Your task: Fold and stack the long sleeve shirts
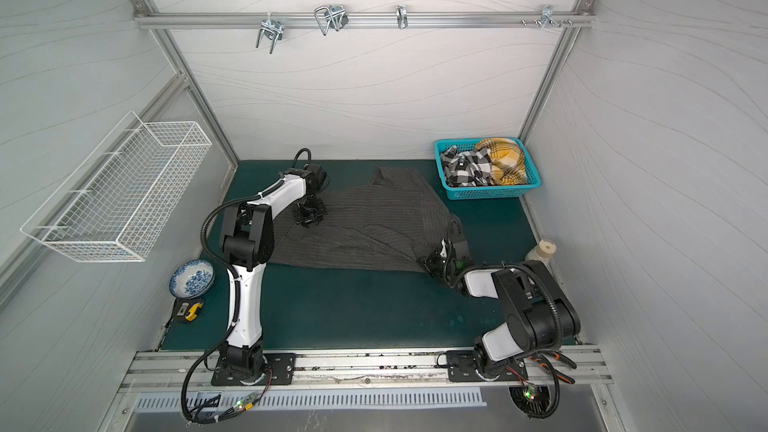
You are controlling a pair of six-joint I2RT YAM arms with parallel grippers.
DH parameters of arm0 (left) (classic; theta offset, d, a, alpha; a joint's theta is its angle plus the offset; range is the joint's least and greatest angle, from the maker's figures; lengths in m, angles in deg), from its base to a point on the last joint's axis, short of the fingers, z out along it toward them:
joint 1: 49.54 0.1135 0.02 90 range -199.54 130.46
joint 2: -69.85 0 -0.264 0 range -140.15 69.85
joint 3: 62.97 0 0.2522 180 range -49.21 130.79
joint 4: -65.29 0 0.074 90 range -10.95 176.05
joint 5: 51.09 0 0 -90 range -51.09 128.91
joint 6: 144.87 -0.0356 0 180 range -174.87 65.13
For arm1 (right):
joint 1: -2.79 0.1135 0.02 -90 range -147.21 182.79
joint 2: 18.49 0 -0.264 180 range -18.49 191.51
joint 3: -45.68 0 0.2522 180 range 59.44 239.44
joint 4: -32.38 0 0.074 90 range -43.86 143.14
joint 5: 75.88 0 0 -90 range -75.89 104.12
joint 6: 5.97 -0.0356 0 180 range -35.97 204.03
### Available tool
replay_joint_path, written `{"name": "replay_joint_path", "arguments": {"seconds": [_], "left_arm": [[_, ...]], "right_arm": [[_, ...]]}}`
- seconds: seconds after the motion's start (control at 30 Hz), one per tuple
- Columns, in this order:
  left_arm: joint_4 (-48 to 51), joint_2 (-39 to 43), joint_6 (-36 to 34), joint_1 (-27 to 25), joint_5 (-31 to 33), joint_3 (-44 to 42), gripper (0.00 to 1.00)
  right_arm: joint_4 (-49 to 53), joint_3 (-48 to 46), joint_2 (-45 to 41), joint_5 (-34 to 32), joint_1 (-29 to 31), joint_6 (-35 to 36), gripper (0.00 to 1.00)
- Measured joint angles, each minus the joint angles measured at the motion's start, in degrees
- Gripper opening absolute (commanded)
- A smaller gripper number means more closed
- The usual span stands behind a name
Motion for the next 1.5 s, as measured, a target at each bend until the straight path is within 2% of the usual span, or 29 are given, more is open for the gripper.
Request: {"name": "replay_joint_path", "arguments": {"seconds": [0.3,0.37,0.43,0.47,0.57,0.77,0.9,1.1,1.23,1.3,1.4,1.5], "left_arm": [[0.46,0.00,0.20,-0.44,0.17,0.90,0.01],[0.55,0.09,-0.13,-0.72,0.46,1.66,0.15],[0.37,0.46,-0.46,-1.01,0.52,1.81,0.20],[0.39,0.68,-0.55,-1.14,0.52,1.81,0.18],[0.13,1.16,-1.38,-1.36,0.42,1.79,0.00],[-0.72,1.18,-1.20,-1.44,0.02,0.87,0.00],[-0.92,1.18,-0.98,-1.44,-0.15,-0.20,0.27],[-2.45,3.80,-1.09,-2.93,-0.26,-3.15,0.45],[-4.35,11.50,0.42,-9.18,-0.15,-9.49,0.54],[-5.55,14.69,1.95,-13.16,-0.76,-11.23,0.65],[-7.80,16.83,4.46,-18.34,-2.19,-12.46,0.68],[-9.18,15.78,6.47,-20.26,-3.21,-12.39,0.67]], "right_arm": [[-0.35,-0.02,0.20,0.11,0.00,0.00,0.00],[-0.42,-0.02,0.31,0.11,0.00,0.00,0.00],[-0.46,-0.02,0.37,0.11,0.00,0.00,0.00],[-0.48,-0.02,0.39,0.11,0.00,0.00,0.00],[-0.61,-0.02,0.50,0.11,0.00,-0.02,0.00],[-0.66,-0.02,0.68,0.11,0.00,-0.02,0.00],[-0.66,-0.02,0.68,0.11,0.00,-0.02,0.00],[-0.74,-0.02,0.90,0.17,-0.02,-0.02,0.00],[-0.79,-0.02,0.87,0.59,-0.48,-0.07,0.00],[-0.57,-0.02,0.42,0.79,-0.66,-0.04,0.00],[1.14,0.00,-2.23,0.57,-0.66,0.24,0.00],[2.23,0.00,-5.11,0.15,-0.63,0.70,0.00]]}}
